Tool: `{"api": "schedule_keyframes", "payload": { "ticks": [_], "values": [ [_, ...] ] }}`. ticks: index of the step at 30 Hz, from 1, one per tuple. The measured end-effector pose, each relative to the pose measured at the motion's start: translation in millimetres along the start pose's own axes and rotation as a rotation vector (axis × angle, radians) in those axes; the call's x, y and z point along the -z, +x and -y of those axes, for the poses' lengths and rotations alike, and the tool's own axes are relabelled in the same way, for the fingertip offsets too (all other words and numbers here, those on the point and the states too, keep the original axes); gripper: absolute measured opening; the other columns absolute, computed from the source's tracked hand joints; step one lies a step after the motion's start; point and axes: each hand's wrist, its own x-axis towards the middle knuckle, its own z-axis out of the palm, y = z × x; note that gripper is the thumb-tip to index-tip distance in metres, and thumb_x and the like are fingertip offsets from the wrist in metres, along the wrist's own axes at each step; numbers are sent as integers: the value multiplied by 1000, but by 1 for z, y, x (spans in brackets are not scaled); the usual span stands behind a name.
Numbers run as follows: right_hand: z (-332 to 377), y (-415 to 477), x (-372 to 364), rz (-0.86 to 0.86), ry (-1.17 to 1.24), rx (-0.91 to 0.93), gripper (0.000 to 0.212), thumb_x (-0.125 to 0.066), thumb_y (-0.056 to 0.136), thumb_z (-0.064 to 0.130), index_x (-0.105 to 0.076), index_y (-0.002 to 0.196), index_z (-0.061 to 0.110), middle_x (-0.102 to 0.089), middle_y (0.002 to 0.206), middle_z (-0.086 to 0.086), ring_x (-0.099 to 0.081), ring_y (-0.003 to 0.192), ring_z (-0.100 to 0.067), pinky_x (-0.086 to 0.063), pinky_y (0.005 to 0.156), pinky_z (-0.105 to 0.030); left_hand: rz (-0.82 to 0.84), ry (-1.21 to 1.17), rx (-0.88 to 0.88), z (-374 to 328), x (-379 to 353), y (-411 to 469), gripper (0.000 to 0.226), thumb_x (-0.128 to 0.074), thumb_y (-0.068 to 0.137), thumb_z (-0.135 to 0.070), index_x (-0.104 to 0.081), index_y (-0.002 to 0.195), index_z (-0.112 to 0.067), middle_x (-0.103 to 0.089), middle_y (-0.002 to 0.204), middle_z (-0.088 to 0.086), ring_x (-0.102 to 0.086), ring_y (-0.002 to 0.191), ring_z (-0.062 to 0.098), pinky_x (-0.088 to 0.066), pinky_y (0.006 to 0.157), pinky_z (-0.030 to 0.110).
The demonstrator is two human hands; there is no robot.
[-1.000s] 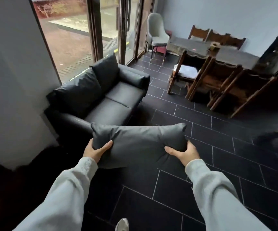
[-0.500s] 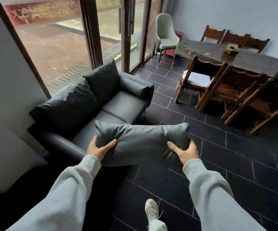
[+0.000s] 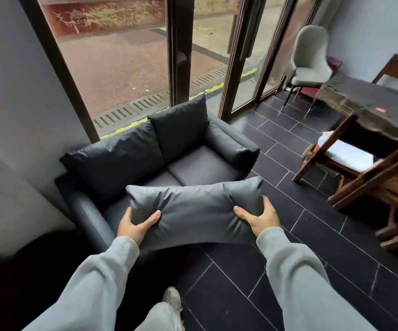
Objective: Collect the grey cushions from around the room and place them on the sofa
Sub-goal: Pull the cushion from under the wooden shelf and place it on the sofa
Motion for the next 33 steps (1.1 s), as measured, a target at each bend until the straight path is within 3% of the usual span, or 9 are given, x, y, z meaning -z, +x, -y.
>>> {"api": "schedule_keyframes", "payload": {
  "ticks": [5,10,15,17,21,25,29,31,33],
  "values": [
    [33,101,-43,103,-47,35,78,-93,59,55,-62,126,31,-70,125,2,-60,125,-29,-43,112,-49,-76,-15,36,-7,-15,82,46,-93,72,-31,-68,108,-20,-75,99,-10,-67,92,-1,-48,77,14],
    [82,192,-86,209,-119,36,97,-86,45,68,-60,131,32,-69,126,5,-59,126,-25,-47,110,-46,-100,-51,176,-15,-18,159,53,-93,70,-39,-67,115,-24,-74,109,-6,-69,104,15,-50,92,29],
    [141,263,-130,360,-187,87,93,-90,43,65,-58,124,33,-68,114,16,-65,111,-14,-50,99,-32,-167,-117,280,-35,-3,202,99,-90,43,-64,-64,130,-25,-71,119,-2,-66,111,22,-50,105,40],
    [160,285,-153,450,-220,107,92,-94,48,61,-56,128,33,-67,116,17,-65,111,-12,-49,98,-31,-203,-196,319,-35,7,209,105,-90,38,-64,-64,131,-25,-71,122,-1,-67,113,22,-51,105,42],
    [184,320,-217,660,-312,114,81,-98,58,47,-56,127,37,-69,121,10,-66,113,-17,-52,104,-40,-349,-330,420,-26,24,207,91,-94,39,-57,-63,121,-29,-72,121,-2,-68,109,20,-53,102,43],
    [205,337,-301,837,-393,169,77,-94,62,54,-61,127,32,-69,120,4,-68,109,-19,-54,98,-41,-564,-438,526,-1,27,199,90,-94,43,-51,-64,123,-24,-71,119,4,-68,110,27,-52,103,47],
    [214,342,-395,956,-454,218,78,-74,52,79,-70,113,30,-71,112,4,-69,96,-11,-52,79,-27,-756,-600,638,39,4,192,64,-95,67,-37,-61,120,-27,-69,107,-7,-67,96,13,-55,81,25],
    [208,341,-442,1034,-521,272,71,-68,50,85,-69,104,38,-67,106,12,-63,90,0,-44,71,-18,-886,-724,705,61,-15,191,43,-88,77,-40,-63,111,-29,-69,110,-5,-65,103,18,-52,95,36],
    [191,337,-487,1135,-569,338,69,-73,54,82,-67,109,40,-67,106,18,-63,94,1,-46,77,-21,-1040,-873,784,83,-31,192,29,-80,83,-46,-64,99,-28,-68,109,-4,-62,99,19,-50,94,41]
  ]
}}
